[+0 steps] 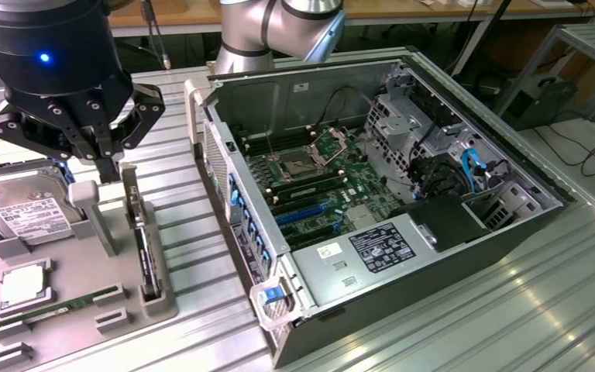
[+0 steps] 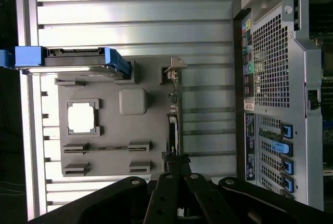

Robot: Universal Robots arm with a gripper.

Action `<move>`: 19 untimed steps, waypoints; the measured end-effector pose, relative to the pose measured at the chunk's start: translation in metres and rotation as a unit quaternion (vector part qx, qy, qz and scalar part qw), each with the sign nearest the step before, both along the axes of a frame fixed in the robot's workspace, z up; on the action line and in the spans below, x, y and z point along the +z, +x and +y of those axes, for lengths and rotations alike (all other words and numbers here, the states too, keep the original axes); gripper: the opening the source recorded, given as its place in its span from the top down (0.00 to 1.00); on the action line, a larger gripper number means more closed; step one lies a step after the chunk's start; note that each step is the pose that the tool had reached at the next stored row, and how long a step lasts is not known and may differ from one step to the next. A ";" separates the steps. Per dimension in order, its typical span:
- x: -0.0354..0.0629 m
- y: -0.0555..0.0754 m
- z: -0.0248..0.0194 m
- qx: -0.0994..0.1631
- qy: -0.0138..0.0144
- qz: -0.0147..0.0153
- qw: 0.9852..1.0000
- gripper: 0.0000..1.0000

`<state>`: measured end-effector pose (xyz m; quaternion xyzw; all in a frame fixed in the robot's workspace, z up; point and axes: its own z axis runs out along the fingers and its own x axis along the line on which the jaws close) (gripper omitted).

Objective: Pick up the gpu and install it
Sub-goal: 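Reach for the gpu, then pick up the gpu and move the gpu toward the slot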

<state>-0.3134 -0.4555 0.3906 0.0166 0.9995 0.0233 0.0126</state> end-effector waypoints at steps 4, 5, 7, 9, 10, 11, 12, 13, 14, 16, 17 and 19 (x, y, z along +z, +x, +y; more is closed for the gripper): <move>0.0000 0.000 0.0000 0.000 0.000 0.000 1.000 0.89; 0.0000 0.000 0.0000 0.000 0.000 0.000 1.000 0.89; 0.0000 0.000 0.0000 0.000 0.000 0.000 1.000 0.89; 0.0000 0.000 0.0000 0.000 0.000 0.000 1.000 0.89; 0.0000 0.000 0.0000 0.000 0.000 0.000 1.000 0.89; 0.0000 0.000 0.0000 0.000 0.000 0.000 1.000 0.89; 0.0000 0.000 0.0000 0.000 0.000 0.000 1.000 0.89; 0.0000 0.000 0.0000 0.000 0.000 0.000 1.000 0.89; 0.0000 0.000 0.0000 0.000 0.000 0.000 1.000 0.89; 0.0000 0.000 0.0000 0.000 0.000 0.000 1.000 0.89; 0.0000 0.000 0.0000 0.000 0.000 0.000 1.000 0.83; 0.0000 0.000 0.0000 0.000 0.000 0.000 1.000 0.70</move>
